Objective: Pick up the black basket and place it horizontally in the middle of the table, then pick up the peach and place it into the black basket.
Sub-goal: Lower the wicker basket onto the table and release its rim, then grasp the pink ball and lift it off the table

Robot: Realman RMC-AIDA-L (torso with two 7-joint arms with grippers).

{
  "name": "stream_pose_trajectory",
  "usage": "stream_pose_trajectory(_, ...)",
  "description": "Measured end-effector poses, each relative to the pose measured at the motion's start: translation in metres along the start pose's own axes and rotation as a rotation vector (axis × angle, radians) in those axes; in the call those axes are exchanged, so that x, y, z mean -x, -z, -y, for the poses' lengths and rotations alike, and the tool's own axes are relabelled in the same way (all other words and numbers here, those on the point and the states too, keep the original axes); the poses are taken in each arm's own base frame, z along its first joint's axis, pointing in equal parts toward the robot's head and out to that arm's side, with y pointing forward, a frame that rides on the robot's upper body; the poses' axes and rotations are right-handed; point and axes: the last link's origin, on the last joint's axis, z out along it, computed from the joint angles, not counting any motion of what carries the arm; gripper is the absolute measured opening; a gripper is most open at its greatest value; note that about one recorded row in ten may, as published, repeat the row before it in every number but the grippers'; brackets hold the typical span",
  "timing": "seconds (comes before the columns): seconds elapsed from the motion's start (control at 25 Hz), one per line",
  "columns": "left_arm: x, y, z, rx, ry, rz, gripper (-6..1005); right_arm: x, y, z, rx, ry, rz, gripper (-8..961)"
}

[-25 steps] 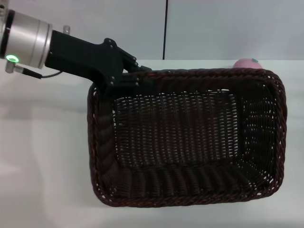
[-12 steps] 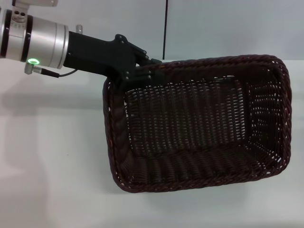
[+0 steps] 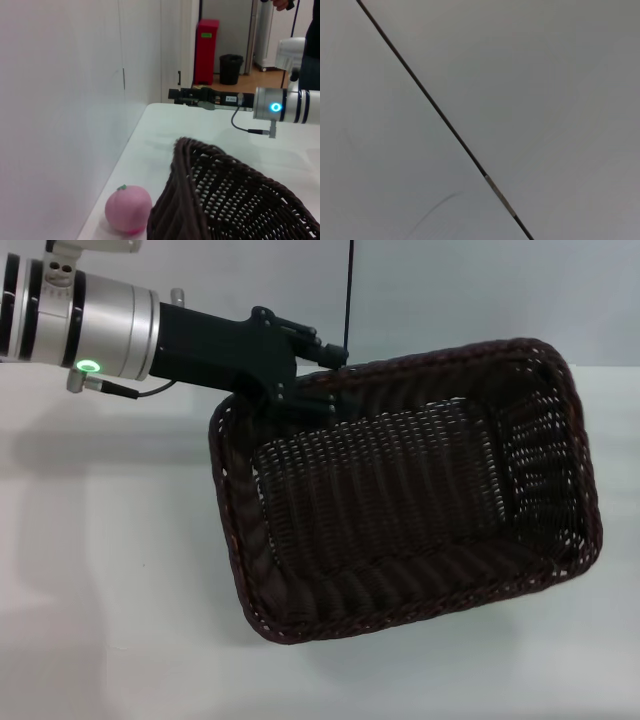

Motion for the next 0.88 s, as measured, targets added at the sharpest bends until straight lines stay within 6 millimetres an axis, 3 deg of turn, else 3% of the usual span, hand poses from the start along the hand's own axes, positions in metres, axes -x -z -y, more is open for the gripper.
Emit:
stream_pose_trajectory(0.08,-0.001,-0.002,-0.001,0.004,-0.009,-0.023,438,0.0,0.0,0.0,-0.002,-0.001,-0.002,597)
stream_pose_trajectory(0.28,0.0,-0.005,-0.003,0.016,-0.02,-0.058,667,0.0,0.0,0.0,-0.005,-0.003,0.0,597)
stream_pose_trajectory(0.48,-0.001,-0.013,-0.006,0.044,-0.032,-0.081,805,0.0,0.0,0.001,-0.011,-0.005,0.001,596)
stream_pose_trajectory(0.76,-0.005,-0.007,-0.004,-0.005,-0.016,-0.187,802,0.0,0.0,0.0,-0.003,0.002,0.001,596)
stream_pose_trajectory(0.88,0.01,0.017,0.004,-0.19,0.095,-0.362,800,0.002,-0.001,-0.001,0.019,0.025,-0.003,596)
